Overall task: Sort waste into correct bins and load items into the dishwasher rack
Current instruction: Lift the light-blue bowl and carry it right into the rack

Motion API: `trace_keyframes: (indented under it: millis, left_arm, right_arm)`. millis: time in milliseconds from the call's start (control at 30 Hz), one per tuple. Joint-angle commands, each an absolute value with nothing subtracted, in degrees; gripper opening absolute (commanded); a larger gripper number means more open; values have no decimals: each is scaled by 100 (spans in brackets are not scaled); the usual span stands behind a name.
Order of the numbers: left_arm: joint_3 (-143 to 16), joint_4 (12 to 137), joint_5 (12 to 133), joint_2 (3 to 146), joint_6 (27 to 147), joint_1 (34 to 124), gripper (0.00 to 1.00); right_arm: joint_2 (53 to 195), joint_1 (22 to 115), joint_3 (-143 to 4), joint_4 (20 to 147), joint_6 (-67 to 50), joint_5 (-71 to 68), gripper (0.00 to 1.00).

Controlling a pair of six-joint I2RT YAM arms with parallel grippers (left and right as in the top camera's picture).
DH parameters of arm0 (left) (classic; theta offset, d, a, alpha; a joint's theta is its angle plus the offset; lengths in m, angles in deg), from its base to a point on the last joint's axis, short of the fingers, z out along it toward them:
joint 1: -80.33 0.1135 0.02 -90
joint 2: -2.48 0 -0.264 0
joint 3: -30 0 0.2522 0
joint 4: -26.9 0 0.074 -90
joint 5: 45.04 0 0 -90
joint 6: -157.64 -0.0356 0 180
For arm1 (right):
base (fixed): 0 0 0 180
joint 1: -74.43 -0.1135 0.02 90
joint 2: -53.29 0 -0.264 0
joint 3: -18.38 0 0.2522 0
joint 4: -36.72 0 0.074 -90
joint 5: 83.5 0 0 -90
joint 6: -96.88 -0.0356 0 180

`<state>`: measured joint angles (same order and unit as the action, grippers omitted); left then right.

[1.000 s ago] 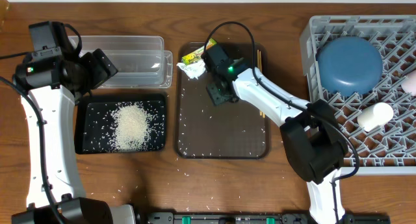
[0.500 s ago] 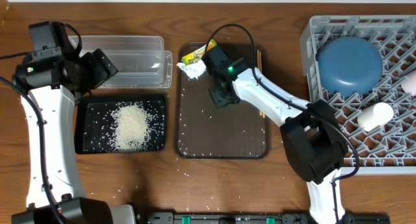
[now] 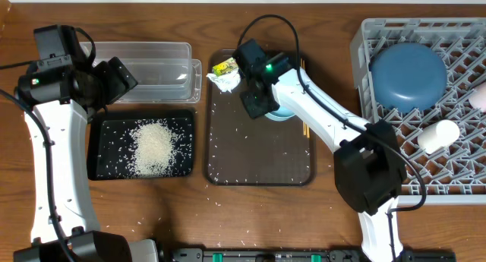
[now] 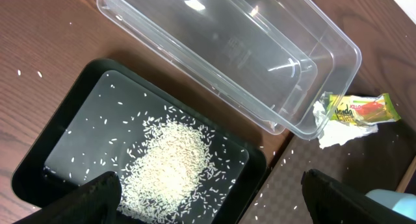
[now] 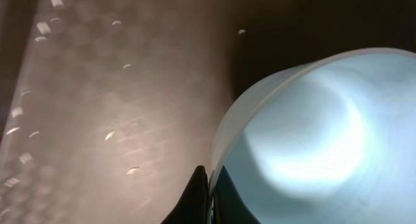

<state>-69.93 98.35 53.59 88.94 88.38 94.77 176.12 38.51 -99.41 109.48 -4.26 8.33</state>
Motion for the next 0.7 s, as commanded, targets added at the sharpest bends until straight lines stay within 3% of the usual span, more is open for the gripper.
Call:
trace_keyframes:
  millis: [0,433,667]
  left_arm:
    - [-7120,9848,5328,8896,8805,9494,92]
    - [-7122,9848,5328,8896,8803,9494,92]
    - [-7122,9848,5328,8896,8803,9494,92]
  right_arm:
    - [17577,3762,-10409,11185,-579,288,1]
    - [16978,3915,-11873,12577,-1025,131,1]
    - [16010,4741,-11873,12948,-1018,131,1]
